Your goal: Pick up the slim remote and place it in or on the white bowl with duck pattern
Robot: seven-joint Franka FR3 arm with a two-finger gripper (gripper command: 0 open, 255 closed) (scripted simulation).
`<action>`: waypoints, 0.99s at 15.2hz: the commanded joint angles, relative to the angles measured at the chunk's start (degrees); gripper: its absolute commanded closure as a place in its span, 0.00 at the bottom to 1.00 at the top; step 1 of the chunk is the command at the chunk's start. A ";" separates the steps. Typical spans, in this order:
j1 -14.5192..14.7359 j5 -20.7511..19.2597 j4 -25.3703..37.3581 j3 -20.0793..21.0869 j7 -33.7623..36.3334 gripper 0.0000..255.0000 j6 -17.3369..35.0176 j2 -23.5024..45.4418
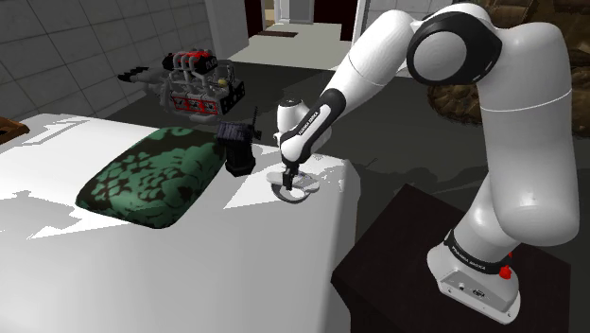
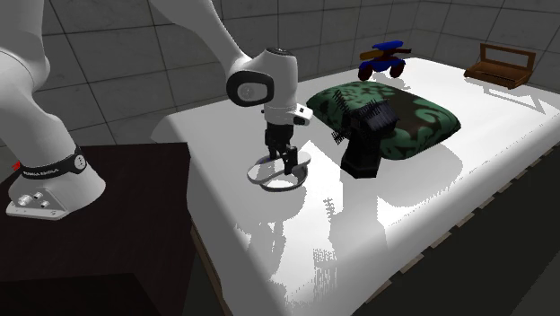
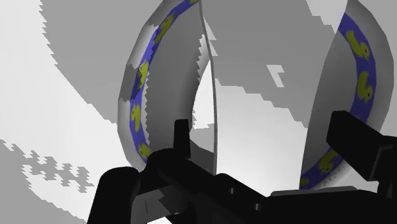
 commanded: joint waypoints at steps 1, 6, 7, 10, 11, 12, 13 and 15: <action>0.00 0.00 0.00 0.00 0.00 0.00 0.00 0.00; 0.36 -0.46 -0.58 -0.36 0.31 0.00 -4.29 -4.88; 0.45 -0.58 -0.62 -0.45 0.40 0.00 -5.47 -6.10; 0.44 -0.59 -0.62 -0.44 0.40 0.00 -5.47 -6.10; 0.44 -0.59 -0.62 -0.44 0.40 0.00 -5.47 -6.10; 0.44 -0.59 -0.62 -0.44 0.40 0.00 -5.47 -6.10; 0.44 -0.59 -0.62 -0.44 0.40 0.00 -5.47 -6.10; 0.44 -0.59 -0.62 -0.44 0.40 0.00 -5.47 -6.10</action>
